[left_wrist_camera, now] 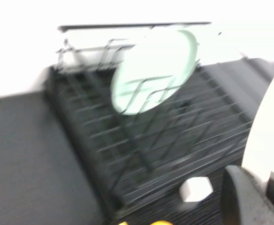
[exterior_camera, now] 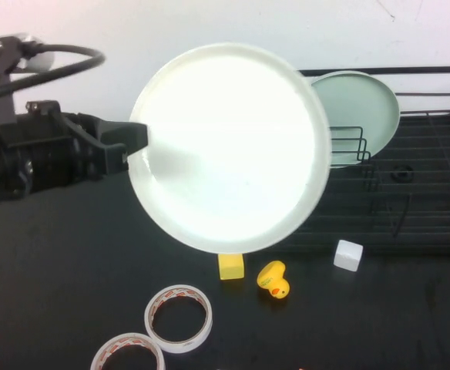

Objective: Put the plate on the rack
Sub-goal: Hand over the plate

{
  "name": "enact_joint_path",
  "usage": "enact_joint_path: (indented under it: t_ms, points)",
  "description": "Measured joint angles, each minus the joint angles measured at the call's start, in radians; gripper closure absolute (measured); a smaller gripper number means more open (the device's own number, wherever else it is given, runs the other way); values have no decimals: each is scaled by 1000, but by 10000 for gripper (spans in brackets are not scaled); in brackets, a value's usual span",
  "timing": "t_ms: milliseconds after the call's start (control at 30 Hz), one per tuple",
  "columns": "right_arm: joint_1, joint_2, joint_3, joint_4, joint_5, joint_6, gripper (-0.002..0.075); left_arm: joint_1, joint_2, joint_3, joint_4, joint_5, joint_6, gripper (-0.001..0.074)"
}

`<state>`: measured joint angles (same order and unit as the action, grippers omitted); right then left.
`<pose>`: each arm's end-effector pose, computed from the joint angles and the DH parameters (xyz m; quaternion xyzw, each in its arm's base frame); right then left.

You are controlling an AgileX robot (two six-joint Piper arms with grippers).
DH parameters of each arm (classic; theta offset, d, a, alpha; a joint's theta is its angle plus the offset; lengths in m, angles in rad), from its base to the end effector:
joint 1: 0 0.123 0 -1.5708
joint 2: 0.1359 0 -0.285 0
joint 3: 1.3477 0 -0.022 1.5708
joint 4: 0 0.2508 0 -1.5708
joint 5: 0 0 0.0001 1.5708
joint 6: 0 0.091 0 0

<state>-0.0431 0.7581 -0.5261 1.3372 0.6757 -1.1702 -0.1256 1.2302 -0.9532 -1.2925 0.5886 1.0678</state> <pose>0.1434 0.0493 0.3075 -0.1297 0.7817 0.2781 0.5429 0.2560 -0.0814 0.3484 0.1384 0.7964 -0.3072 0.5022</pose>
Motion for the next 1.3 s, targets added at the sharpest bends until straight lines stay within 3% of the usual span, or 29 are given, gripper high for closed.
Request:
enact_joint_path:
  t_ms: [267,533,1067,1200,1300]
  points:
    - [0,293,-248,71,253,-172,136,-43,-63,52,-69,26,41,732]
    - [5,395,-388,105,307,-244,136,-108,-63,55,-71,8,37,732]
    - [226,521,-445,113,263,-256,137,-137,-63,55,-73,-23,50,732]
    - [245,557,-445,113,259,-256,186,-137,-63,55,-73,-21,50,732]
    - [245,575,-445,114,242,-256,303,-137,-63,55,-73,-17,51,732]
